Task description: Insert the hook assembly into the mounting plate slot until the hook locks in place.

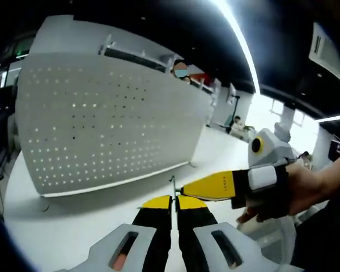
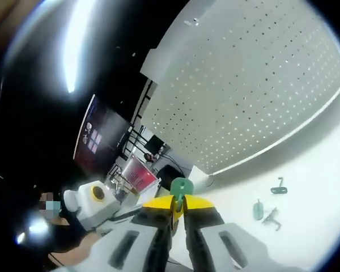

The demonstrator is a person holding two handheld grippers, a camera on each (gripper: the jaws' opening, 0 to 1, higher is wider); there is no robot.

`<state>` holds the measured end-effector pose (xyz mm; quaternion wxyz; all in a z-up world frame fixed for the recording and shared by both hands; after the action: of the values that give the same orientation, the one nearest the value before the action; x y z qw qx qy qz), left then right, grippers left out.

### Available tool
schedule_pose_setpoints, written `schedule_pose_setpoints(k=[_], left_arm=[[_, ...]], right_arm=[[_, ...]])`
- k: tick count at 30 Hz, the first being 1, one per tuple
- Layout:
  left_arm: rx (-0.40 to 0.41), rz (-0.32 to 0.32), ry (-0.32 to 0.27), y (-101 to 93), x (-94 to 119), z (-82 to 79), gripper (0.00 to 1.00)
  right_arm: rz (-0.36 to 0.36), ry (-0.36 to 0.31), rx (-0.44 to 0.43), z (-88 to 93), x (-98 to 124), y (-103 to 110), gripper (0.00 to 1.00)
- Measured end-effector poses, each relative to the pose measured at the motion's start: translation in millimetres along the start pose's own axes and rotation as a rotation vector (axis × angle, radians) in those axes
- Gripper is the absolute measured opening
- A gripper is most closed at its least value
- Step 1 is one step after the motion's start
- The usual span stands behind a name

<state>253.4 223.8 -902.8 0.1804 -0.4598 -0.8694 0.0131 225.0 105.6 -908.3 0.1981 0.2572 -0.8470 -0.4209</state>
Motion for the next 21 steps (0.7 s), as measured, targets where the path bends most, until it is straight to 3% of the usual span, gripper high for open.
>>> schedule_pose_setpoints(k=[3,7,13,21], left_arm=[[-0.01,-0.012,-0.008,-0.9,-0.4,-1.6,0.01],[-0.066,-0.034,-0.001,-4.7,-0.4,-4.5,0.01],[-0.076,-0.05,-0.011,-2.0,0.9,-4.9,0.01],[-0.098,-0.077,-0.002,-0.3,2.5,-3.4,0.03]], right_arm=[[0.005,-0.018,0.028,-2.7,-0.3,-0.3,0.01],[0.006,-0.014,0.011,-1.8,0.3,0.6,0.01],[0.003,-0.019,-0.002,-1.8,-0.9,2.0,0.0],[0.008,-0.027,-0.088,2.4,-3.1,-0.1,0.0]])
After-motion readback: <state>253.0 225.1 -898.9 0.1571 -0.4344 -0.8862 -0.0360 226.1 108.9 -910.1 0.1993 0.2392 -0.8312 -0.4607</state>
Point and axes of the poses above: the point that each gripper's makers call its tool centre point, and the gripper's own axes: x roughly backward along the fingers, y roughly to its left, z roughly out of its underside, the point moved 8 cm from there along x, roughly backward along the fingers, and after that the axes turned 4 degrees about -x, right-handed, at the moved point
